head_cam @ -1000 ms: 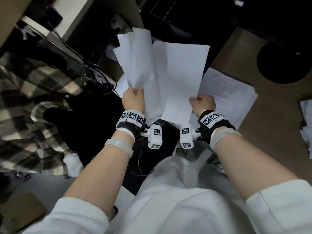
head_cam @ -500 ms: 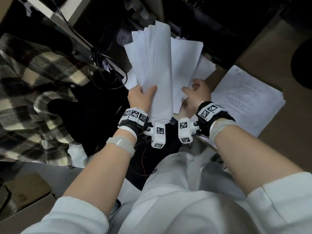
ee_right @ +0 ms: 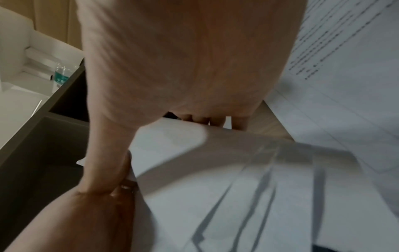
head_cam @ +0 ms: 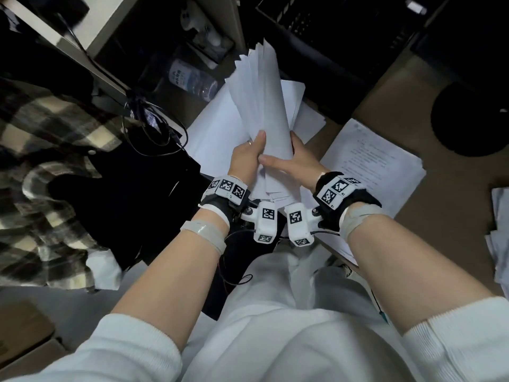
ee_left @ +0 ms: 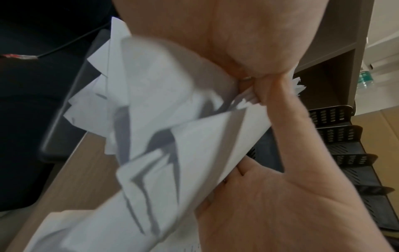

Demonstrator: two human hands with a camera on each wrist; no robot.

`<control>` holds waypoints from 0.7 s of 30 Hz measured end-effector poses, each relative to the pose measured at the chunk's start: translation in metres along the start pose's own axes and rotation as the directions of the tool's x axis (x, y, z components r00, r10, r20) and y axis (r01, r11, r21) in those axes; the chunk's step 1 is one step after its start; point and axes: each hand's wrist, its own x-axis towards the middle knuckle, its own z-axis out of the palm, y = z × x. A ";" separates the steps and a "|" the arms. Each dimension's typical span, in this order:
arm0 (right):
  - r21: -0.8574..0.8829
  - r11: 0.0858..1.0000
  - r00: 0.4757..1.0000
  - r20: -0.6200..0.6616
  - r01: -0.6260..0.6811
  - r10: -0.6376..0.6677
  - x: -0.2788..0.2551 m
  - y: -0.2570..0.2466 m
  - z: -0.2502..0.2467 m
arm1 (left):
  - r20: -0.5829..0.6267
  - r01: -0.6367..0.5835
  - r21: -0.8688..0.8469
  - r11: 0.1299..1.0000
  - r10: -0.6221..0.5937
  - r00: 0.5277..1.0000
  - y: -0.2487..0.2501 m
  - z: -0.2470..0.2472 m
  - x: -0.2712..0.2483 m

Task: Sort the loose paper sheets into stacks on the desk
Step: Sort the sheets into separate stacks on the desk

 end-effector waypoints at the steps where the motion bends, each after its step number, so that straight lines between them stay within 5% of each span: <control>1: 0.034 0.999 1.000 0.000 -0.006 0.006 0.000 0.001 -0.001 | 0.007 0.012 -0.006 1.000 -0.012 1.000 0.000 0.002 -0.001; 8: 0.078 0.995 0.998 -0.031 -0.057 0.060 -0.012 0.010 -0.013 | 0.058 -0.016 0.149 0.989 0.008 0.998 -0.013 0.005 0.000; 13: 0.202 0.947 0.931 -0.219 -0.248 0.290 -0.005 0.026 -0.023 | 0.008 -0.086 0.306 0.948 0.088 0.996 -0.021 0.003 -0.001; 17: 0.037 0.986 0.862 -0.482 -0.161 0.159 -0.013 0.046 -0.037 | -0.095 -0.068 0.330 0.942 0.104 0.990 -0.026 -0.013 0.007; 21: -0.002 0.987 0.822 -0.553 -0.161 0.133 -0.012 0.049 -0.036 | -0.105 -0.085 0.381 0.921 0.135 0.985 -0.026 -0.026 0.009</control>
